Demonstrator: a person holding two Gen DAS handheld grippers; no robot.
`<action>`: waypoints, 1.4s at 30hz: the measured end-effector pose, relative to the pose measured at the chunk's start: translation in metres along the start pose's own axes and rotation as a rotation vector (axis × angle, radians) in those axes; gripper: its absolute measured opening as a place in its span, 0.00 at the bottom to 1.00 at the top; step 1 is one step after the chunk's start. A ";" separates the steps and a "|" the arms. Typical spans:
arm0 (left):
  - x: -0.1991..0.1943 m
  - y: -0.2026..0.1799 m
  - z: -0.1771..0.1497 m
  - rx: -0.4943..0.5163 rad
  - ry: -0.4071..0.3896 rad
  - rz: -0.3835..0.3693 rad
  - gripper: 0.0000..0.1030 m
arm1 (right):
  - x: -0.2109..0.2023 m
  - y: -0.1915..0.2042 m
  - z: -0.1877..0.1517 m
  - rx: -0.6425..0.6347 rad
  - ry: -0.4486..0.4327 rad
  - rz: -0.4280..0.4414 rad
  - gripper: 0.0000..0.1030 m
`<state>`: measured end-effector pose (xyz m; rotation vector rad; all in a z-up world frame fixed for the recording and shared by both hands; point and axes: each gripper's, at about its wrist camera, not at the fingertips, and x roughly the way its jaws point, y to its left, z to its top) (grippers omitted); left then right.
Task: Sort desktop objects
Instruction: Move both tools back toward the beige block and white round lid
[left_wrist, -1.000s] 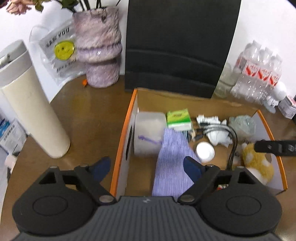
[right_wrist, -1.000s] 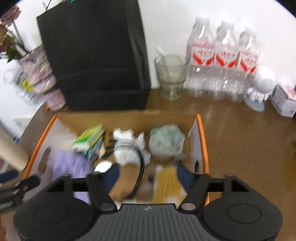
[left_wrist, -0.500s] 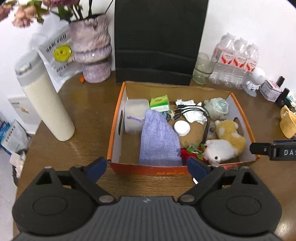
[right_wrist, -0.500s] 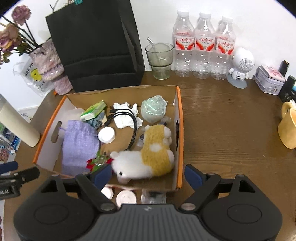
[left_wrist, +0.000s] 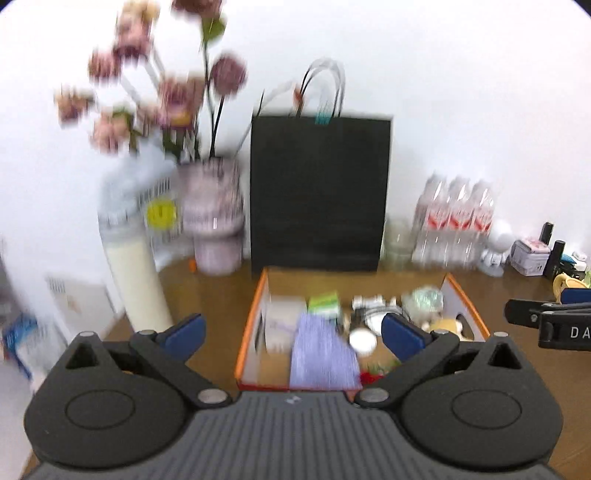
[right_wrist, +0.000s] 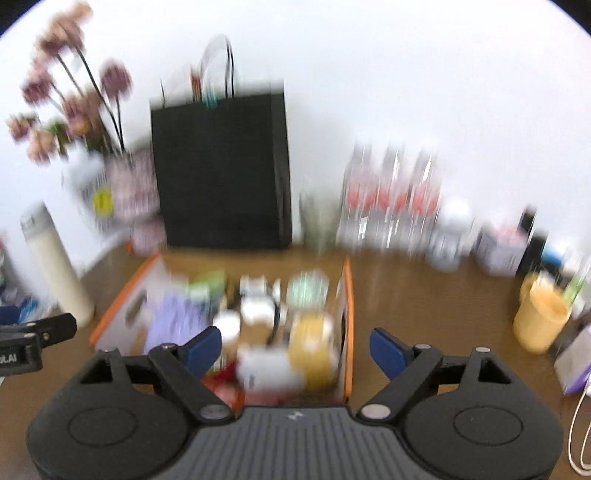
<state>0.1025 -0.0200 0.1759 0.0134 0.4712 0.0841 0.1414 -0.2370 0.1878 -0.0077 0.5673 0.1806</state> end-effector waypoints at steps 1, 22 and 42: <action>-0.003 -0.001 -0.002 0.012 -0.012 -0.008 1.00 | -0.002 0.001 -0.003 0.010 -0.018 0.011 0.90; -0.072 0.002 -0.149 -0.009 0.059 -0.064 1.00 | -0.065 0.019 -0.165 -0.027 0.006 0.109 0.92; -0.074 -0.011 -0.202 0.065 0.174 -0.107 0.98 | -0.088 0.018 -0.236 -0.070 0.013 0.151 0.65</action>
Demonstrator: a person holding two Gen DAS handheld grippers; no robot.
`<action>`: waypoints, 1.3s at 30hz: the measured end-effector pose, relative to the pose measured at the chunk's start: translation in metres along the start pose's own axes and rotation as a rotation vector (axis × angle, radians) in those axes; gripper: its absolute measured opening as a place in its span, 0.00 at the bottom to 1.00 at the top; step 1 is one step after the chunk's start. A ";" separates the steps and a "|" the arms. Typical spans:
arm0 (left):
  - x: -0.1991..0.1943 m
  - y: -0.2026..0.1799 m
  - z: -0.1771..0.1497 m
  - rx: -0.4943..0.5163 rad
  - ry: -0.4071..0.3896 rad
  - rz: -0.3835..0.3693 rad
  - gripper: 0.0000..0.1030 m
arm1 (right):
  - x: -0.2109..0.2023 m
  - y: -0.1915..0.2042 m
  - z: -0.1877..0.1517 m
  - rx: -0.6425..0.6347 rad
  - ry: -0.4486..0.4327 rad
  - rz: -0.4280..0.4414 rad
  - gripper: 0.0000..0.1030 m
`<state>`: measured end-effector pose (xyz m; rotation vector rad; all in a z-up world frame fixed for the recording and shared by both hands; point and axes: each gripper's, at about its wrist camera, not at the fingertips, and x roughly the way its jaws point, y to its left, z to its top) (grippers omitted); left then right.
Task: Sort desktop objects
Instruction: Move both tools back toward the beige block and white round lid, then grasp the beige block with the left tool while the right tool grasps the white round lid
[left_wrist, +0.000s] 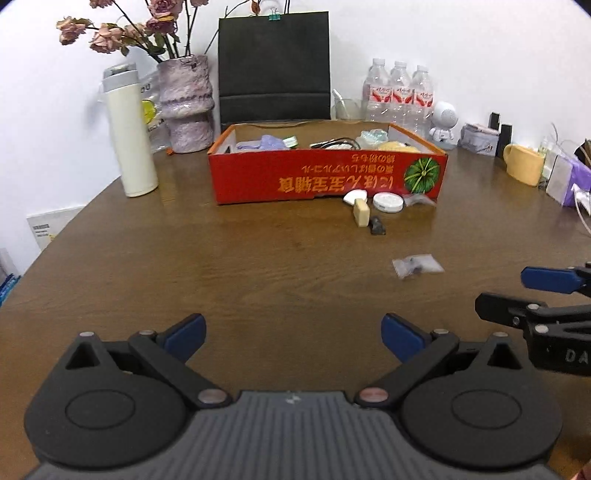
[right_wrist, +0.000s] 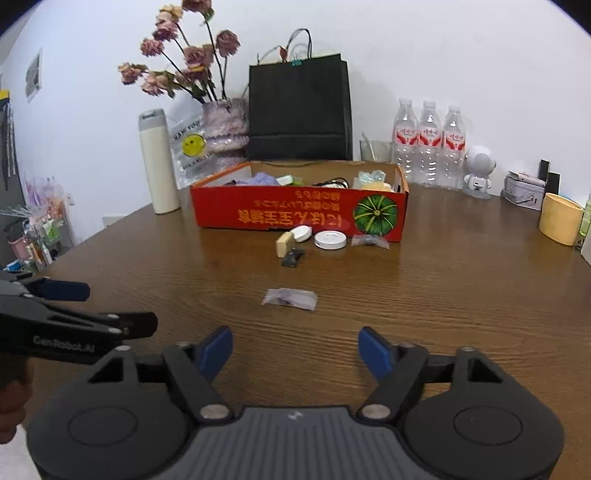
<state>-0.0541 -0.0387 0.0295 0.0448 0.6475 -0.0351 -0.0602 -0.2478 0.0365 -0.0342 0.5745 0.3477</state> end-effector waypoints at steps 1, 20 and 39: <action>0.006 0.000 0.005 -0.004 0.000 -0.014 0.93 | 0.004 -0.005 0.003 0.006 0.001 -0.008 0.60; 0.159 -0.020 0.104 -0.092 0.117 -0.261 0.14 | 0.052 -0.044 0.017 0.103 0.055 -0.020 0.50; 0.150 0.045 0.103 -0.317 0.108 -0.258 0.12 | 0.178 -0.020 0.102 -0.064 0.042 -0.052 0.43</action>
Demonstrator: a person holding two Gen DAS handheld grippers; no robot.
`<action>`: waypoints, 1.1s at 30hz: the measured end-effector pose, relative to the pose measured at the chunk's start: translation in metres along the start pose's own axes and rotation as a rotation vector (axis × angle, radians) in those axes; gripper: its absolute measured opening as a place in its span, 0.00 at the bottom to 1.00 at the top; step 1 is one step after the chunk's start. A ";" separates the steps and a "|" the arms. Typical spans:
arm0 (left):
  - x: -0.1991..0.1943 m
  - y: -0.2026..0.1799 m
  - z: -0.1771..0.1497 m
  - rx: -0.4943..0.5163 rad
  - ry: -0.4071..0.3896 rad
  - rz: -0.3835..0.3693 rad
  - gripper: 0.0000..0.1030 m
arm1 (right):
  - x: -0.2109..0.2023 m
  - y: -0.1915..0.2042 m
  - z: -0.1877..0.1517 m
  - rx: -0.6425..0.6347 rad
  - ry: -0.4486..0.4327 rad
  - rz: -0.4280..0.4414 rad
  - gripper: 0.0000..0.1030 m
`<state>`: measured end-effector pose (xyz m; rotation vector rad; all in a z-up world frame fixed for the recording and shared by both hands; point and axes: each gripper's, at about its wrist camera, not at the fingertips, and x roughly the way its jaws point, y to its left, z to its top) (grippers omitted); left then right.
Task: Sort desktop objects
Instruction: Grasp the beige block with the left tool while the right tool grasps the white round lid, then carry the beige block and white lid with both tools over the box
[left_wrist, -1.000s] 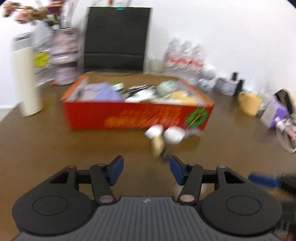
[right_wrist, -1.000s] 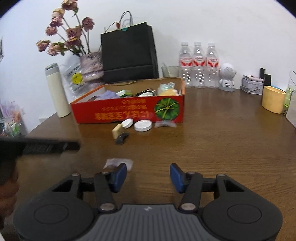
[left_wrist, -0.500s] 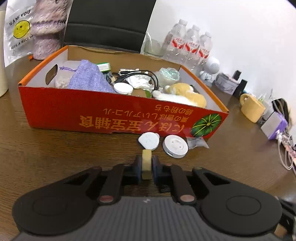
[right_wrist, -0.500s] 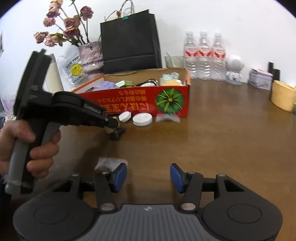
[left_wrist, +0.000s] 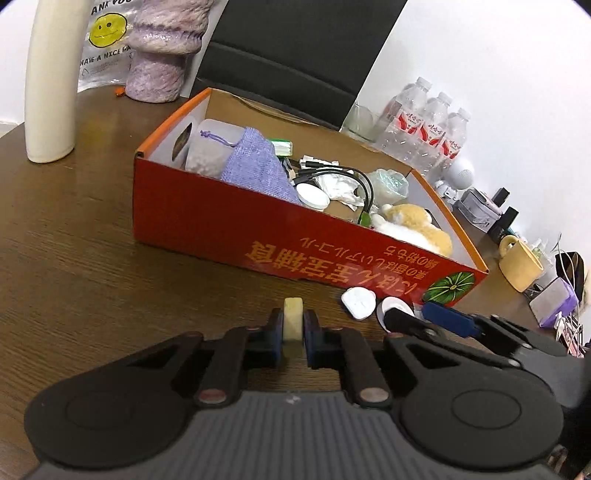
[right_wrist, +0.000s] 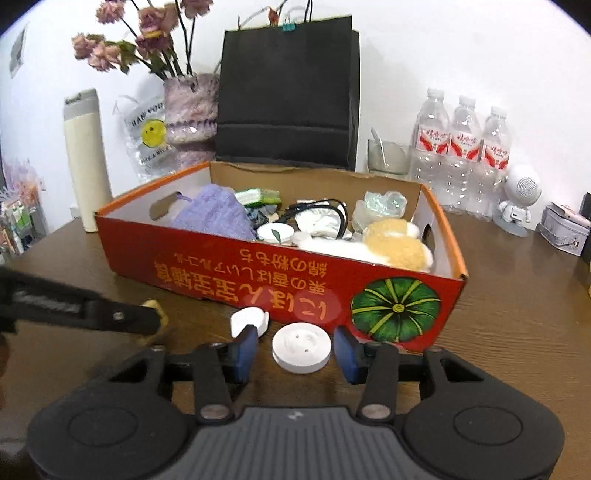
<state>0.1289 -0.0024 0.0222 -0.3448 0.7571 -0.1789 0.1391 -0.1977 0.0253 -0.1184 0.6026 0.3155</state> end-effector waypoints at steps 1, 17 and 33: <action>-0.002 -0.001 0.000 0.010 -0.001 -0.002 0.12 | 0.003 0.000 0.000 -0.002 0.008 -0.007 0.43; -0.058 -0.036 -0.044 0.193 -0.138 0.133 0.12 | -0.088 -0.005 -0.018 0.100 -0.095 -0.012 0.37; -0.156 -0.062 -0.124 0.250 -0.256 0.197 0.12 | -0.203 0.032 -0.072 0.114 -0.237 0.035 0.37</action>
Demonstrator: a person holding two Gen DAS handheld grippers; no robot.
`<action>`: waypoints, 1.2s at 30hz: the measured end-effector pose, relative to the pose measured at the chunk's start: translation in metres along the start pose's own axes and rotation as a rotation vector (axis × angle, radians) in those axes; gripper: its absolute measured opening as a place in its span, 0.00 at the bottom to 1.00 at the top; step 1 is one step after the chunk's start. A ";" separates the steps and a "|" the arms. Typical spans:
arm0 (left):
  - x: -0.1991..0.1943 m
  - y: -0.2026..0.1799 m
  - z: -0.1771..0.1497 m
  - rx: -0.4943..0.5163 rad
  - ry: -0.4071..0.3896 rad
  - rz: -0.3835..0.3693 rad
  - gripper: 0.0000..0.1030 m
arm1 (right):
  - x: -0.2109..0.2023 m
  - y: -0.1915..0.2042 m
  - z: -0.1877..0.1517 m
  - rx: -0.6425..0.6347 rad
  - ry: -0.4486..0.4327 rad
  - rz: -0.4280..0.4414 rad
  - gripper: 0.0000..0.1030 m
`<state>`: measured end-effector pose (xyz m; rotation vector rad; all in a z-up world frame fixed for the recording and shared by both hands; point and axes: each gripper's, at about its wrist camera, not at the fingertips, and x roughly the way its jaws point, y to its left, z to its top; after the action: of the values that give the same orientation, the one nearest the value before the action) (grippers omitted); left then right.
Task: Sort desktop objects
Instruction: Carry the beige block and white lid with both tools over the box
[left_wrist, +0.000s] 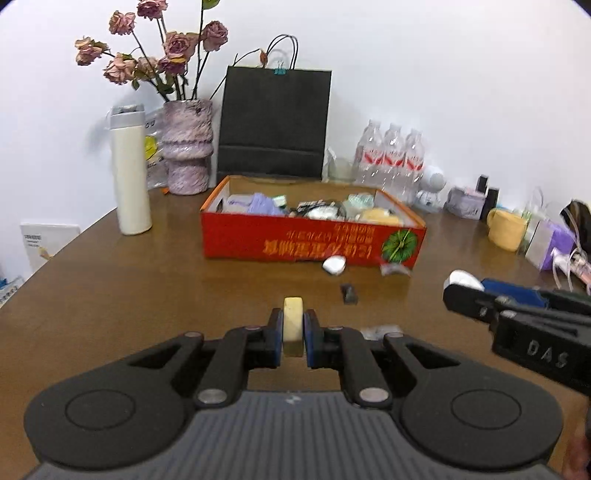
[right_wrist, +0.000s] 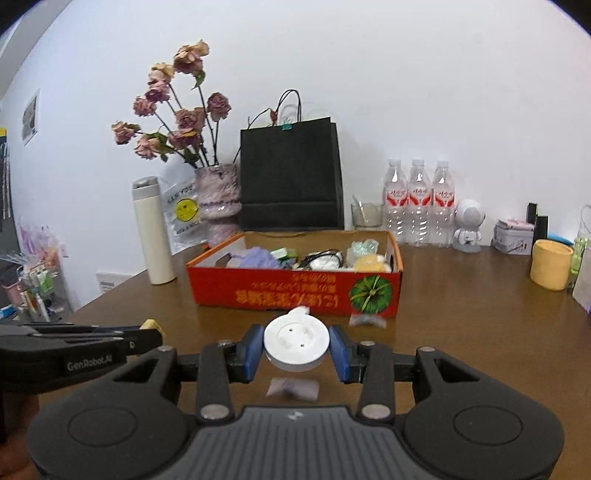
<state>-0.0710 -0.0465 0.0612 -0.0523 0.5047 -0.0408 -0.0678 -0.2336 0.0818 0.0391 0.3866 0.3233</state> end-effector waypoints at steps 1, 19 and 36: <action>-0.003 0.000 -0.004 0.004 0.006 0.004 0.12 | -0.004 0.003 -0.003 -0.001 0.000 0.005 0.37; -0.019 -0.001 -0.009 0.020 0.006 -0.007 0.12 | -0.030 0.014 -0.017 0.013 -0.014 0.036 0.37; 0.121 0.002 0.100 0.026 -0.005 -0.015 0.12 | 0.106 -0.026 0.078 0.038 -0.020 0.015 0.37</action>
<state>0.0836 -0.0464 0.0901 -0.0308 0.4990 -0.0614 0.0627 -0.2230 0.1129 0.0825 0.3723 0.3297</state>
